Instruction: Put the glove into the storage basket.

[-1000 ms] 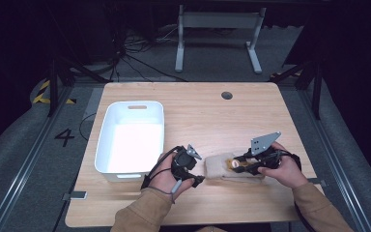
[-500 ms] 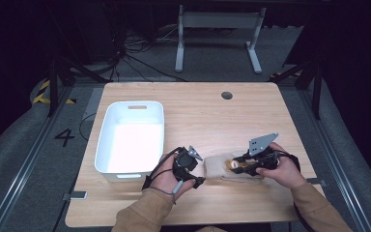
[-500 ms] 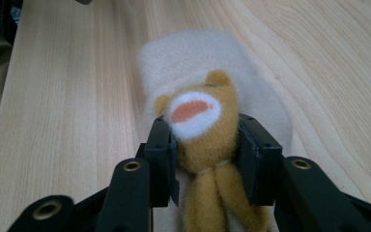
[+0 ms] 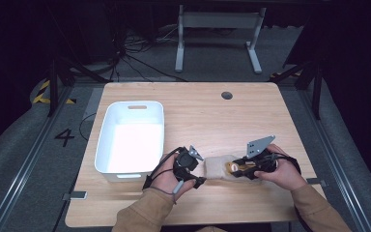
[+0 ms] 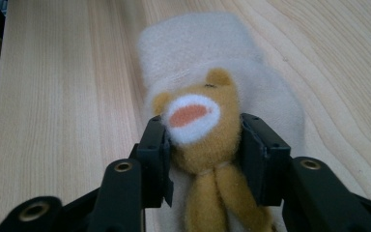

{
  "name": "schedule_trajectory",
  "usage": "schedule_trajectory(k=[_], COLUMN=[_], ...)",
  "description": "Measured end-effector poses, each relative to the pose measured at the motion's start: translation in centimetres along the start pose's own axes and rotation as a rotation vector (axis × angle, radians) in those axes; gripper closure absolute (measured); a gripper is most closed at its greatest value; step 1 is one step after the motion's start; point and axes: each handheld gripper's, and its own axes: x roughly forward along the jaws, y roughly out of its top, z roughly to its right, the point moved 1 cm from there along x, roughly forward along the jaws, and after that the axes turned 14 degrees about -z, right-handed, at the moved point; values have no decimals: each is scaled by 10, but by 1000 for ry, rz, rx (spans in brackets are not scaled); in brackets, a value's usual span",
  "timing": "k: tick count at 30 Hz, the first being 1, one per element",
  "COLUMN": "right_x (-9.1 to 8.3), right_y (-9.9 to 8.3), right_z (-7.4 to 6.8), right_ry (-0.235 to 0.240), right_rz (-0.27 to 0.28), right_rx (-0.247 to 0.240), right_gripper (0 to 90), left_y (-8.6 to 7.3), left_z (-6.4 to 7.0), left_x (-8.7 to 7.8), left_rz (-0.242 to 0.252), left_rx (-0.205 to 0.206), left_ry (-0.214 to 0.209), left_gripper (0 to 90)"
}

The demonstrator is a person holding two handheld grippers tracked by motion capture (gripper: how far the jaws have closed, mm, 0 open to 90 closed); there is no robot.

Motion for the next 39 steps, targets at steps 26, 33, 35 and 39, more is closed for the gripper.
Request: schedule_trajectory(k=[26,33,35,39], right_x=[-48,-62,-66,-73], right_y=[-37,-52,-56,-64], right_z=[8,11,12,14], right_ry=[-151,-163,-197,-195], right_rz=[163,190,156,182], right_rx=[235,350,375,430], right_gripper=[410,310,254,153], left_y=[41,46,48,52], left_z=[-5,-14,-14,-13], left_x=[-4,-13,-12,-10], left_rz=[78,193,182,165], left_rx=[49,31,39,38], left_ry=[8,-53,-47,-20], left_gripper=[319,319,324,336])
